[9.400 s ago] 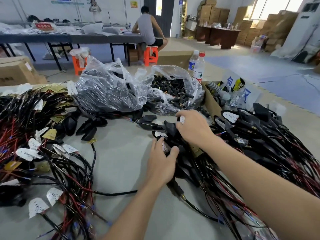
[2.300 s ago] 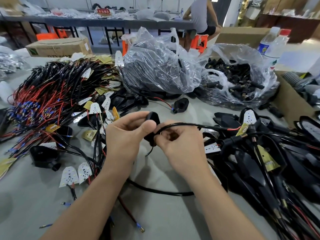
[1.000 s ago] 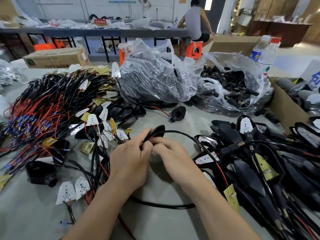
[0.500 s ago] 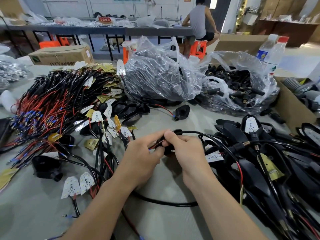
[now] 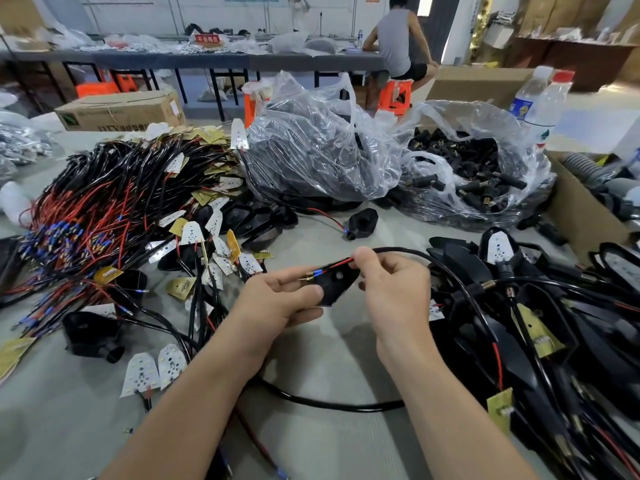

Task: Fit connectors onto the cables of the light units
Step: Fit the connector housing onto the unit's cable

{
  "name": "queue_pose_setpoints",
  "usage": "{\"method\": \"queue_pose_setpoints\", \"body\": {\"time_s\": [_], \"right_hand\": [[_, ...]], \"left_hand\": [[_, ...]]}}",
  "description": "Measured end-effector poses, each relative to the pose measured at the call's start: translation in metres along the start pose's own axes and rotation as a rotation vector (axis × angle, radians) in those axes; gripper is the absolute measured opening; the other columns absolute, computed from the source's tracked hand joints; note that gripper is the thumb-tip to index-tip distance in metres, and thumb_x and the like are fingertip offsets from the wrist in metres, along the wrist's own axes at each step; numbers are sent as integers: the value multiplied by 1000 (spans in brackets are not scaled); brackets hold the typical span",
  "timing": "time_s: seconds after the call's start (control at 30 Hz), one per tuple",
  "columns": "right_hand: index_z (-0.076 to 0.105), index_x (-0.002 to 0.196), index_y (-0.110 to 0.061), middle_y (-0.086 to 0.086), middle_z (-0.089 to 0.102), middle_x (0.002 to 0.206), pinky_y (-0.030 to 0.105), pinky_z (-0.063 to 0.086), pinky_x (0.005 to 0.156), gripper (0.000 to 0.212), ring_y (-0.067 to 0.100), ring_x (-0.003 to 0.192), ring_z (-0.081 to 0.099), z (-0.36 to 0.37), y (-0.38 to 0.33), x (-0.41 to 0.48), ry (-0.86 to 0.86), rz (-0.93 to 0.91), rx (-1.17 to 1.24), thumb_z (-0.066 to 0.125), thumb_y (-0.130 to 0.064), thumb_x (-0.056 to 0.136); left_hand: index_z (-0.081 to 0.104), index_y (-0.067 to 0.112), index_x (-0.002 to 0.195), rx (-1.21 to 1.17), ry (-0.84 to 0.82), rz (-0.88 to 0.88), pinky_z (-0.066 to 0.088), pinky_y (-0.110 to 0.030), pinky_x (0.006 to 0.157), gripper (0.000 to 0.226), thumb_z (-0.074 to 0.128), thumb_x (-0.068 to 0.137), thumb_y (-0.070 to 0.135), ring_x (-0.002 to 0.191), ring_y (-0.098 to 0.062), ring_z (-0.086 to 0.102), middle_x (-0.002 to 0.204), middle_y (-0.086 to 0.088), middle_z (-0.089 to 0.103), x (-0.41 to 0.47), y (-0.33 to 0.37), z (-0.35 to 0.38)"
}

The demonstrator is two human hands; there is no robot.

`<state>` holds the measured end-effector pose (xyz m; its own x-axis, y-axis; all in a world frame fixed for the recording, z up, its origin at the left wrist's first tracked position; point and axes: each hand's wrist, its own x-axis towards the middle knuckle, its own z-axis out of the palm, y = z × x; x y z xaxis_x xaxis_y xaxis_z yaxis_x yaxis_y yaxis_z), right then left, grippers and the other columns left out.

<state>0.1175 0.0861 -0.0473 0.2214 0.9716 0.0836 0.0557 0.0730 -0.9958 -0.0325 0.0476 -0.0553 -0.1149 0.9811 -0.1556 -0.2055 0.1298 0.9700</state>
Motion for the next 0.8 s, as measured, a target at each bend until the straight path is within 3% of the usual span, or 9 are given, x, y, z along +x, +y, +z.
{"method": "queue_pose_setpoints", "body": {"time_s": [0.1,0.17,0.23,0.3,0.53,0.67,0.73,0.8], "right_hand": [[73,70,-26,-13,50,51,29,40,57,27,4,52,44,-5,2,7,11,-25,4,66,-52,75],[74,66,-26,-20,62,60,21,41,61,21,-2,57,51,-5,1,8,-18,-74,46,69,-43,79],[77,69,-26,-23,75,86,14,45,73,15,-7,79,66,-6,2,9,-51,-128,67,70,-34,79],[78,75,-29,-23,75,98,7,45,80,8,-7,95,67,-5,3,8,-91,-169,50,72,-29,80],[78,73,-31,-30,70,78,4,43,66,7,-11,75,63,-1,3,-4,-268,-88,-14,75,-34,79],[77,68,-42,-26,72,83,16,48,78,21,-6,85,66,-5,-1,-2,-182,-158,-102,82,-26,81],[75,63,-37,-32,69,87,8,42,78,19,-14,90,61,-5,-5,-7,-108,-265,-175,84,-27,76],[72,67,-44,-39,66,89,-3,36,76,24,-24,92,55,-3,-9,-12,-57,-332,-188,85,-25,72]], "left_hand": [[69,5,125,-115,-95,-35,59,-19,76,45,69,81,-2,102,-16,74,115,-14,76,1,4,-7],[66,4,129,-140,-121,-45,59,-19,80,44,59,88,-9,108,-17,72,122,-15,73,3,7,-9],[64,4,132,-170,-138,-48,58,-19,82,44,53,92,-12,109,-16,71,126,-15,72,3,9,-9],[64,5,133,-173,-161,-28,57,-19,84,43,52,94,-9,111,-14,70,127,-12,71,2,10,-8],[65,7,133,-129,-223,5,58,-23,85,47,63,87,2,114,-17,70,124,-14,72,-3,9,-4],[66,9,134,-180,-387,-25,59,-26,87,45,61,90,-2,121,-23,67,126,-12,71,-6,16,-11],[69,9,131,-119,-330,-37,61,-23,79,42,58,93,-7,112,-22,72,116,-10,75,-6,15,-10],[77,10,116,-17,-176,-17,60,-21,71,34,57,95,-7,92,-16,77,104,-11,78,-6,13,-5]]}}
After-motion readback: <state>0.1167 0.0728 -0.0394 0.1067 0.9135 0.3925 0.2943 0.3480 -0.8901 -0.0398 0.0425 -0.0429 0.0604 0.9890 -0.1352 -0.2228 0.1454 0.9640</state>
